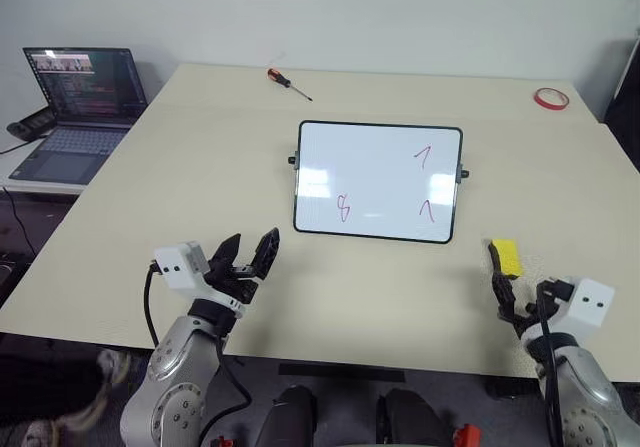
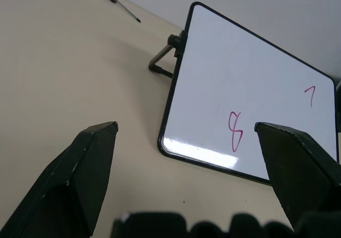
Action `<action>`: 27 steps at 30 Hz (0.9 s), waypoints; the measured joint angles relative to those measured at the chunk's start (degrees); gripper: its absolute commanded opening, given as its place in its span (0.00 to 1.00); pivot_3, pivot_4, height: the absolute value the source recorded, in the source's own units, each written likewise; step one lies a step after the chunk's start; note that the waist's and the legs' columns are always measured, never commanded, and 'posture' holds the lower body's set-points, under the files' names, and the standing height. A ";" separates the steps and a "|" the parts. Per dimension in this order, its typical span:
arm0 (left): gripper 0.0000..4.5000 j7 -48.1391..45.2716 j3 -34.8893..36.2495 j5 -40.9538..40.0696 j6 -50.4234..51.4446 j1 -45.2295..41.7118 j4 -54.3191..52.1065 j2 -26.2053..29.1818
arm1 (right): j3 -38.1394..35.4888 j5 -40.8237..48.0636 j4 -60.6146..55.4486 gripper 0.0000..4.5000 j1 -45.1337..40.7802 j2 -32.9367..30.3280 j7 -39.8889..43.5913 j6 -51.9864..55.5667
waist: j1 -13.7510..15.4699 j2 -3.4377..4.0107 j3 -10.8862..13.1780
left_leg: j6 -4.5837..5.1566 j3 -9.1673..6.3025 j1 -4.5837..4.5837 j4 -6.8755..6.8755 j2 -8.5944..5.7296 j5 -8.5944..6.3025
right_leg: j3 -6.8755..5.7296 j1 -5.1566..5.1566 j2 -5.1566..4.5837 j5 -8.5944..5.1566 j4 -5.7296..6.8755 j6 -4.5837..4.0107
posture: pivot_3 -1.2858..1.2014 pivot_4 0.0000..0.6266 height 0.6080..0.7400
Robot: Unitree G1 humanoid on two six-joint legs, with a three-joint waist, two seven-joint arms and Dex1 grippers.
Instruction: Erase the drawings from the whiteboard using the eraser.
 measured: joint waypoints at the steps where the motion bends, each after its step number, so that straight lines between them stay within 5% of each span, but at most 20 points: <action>1: 1.00 0.15 -0.31 0.00 0.01 -0.01 -0.13 -0.18 | -0.01 0.15 -0.12 0.99 0.07 0.00 -0.01 0.04 | -0.06 0.00 0.00 | 0.00 0.01 0.01 0.00 0.00 0.00 | 0.00 0.00 0.00 0.00 0.00 0.00 | 0.52 0.24 1.00; 9: 1.00 0.08 -1.05 0.91 -0.90 -2.79 0.28 -0.57 | 0.04 -0.24 3.27 0.99 -5.92 0.12 -0.29 -1.22 | 0.00 0.01 0.02 | 0.00 -0.02 -0.02 0.00 0.00 0.00 | -0.04 -0.01 0.04 -0.01 0.00 0.00 | 0.52 0.24 1.00; 27: 1.00 -2.53 -2.05 2.22 -3.55 -7.60 6.90 -1.00 | -0.03 -0.37 1.12 0.99 -2.13 0.76 -0.49 -2.66 | -0.02 0.00 0.02 | -0.02 0.04 -0.01 -0.05 -0.02 -0.03 | -0.06 -0.05 0.06 -0.06 0.02 0.06 | 0.52 0.24 1.00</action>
